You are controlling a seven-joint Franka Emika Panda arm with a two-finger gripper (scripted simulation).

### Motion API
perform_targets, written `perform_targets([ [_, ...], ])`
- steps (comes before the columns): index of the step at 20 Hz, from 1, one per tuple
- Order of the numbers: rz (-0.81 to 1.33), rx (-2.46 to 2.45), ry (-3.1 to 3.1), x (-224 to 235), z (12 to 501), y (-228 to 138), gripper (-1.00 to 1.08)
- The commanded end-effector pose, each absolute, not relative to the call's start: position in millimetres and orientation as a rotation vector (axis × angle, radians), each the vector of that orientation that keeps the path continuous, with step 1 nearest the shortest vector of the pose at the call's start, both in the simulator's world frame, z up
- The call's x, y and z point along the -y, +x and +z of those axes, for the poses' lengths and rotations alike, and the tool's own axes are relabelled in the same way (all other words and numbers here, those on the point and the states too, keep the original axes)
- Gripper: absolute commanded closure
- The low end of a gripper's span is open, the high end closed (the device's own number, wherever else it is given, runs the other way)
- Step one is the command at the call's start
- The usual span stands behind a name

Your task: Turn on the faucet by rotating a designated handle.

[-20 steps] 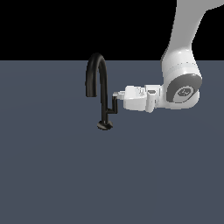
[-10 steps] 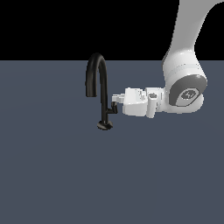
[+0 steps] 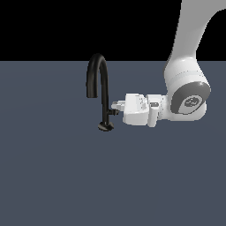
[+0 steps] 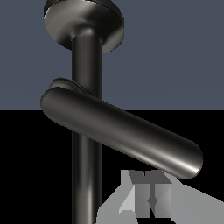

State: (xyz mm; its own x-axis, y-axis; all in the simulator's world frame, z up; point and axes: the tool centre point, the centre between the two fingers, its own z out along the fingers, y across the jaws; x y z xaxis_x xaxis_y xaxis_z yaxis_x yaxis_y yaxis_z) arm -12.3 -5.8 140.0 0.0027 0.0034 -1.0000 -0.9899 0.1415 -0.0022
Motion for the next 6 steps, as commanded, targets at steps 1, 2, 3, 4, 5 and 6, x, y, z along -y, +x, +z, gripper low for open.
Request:
perform_targets([
  [1,1.123,-1.292,-1.088,4.8,112.5,-26.0,1.08],
  [2,1.125,-1.294,-1.087,4.3,106.3,-29.2,1.08],
  [3,1.127,-1.295,-1.086,3.9,100.1,-32.3,1.08],
  [4,1.129,-1.297,-1.085,3.5,93.9,-35.5,1.08],
  [5,1.131,-1.298,-1.084,3.1,87.7,-38.7,1.08],
  [6,1.131,-1.298,-1.084,3.1,87.7,-38.7,1.08],
])
